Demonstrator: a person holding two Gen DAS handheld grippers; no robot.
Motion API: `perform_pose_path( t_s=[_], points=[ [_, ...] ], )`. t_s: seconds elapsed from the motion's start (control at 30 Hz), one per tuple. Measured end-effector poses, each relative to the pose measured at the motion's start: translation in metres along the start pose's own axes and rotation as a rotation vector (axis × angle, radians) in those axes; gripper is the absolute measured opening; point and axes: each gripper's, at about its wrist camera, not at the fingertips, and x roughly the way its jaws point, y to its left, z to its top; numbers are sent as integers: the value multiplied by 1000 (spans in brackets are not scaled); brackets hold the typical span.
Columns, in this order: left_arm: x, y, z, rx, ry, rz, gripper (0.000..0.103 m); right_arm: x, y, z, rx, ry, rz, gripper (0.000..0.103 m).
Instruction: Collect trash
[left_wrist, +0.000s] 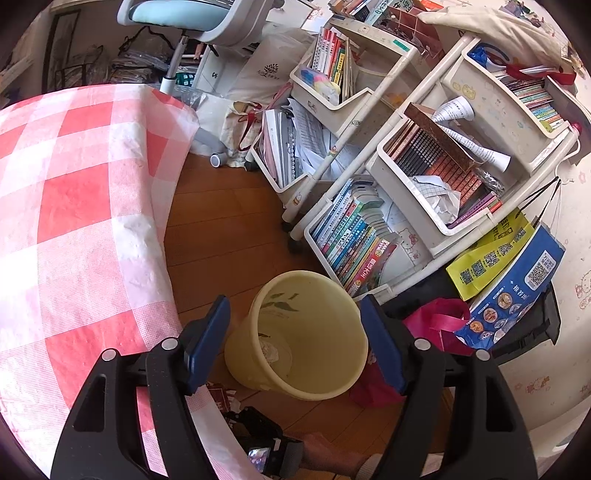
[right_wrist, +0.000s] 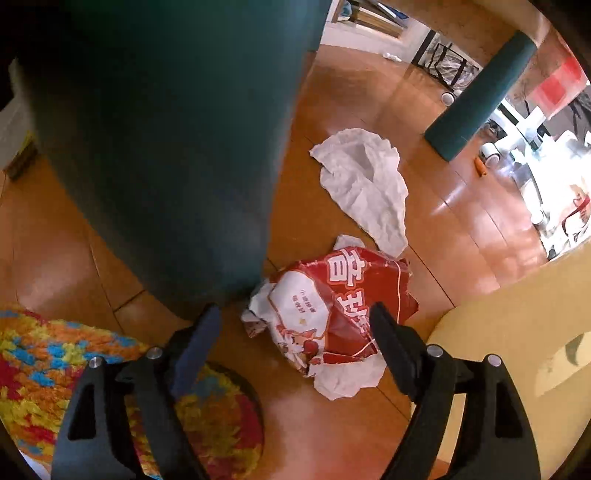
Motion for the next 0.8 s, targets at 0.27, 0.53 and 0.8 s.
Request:
perform_pose_path(
  t_s=[0.27, 0.53, 0.8],
  points=[
    [0, -1, -1, 3, 3, -2, 70, 16, -7, 4, -22, -35, 61, 79],
    [1, 0, 0, 11, 11, -1, 72, 40, -31, 10, 202, 41, 147, 32],
    [1, -1, 1, 5, 7, 1, 72, -23, -54, -15, 617, -37, 165, 3]
  ],
)
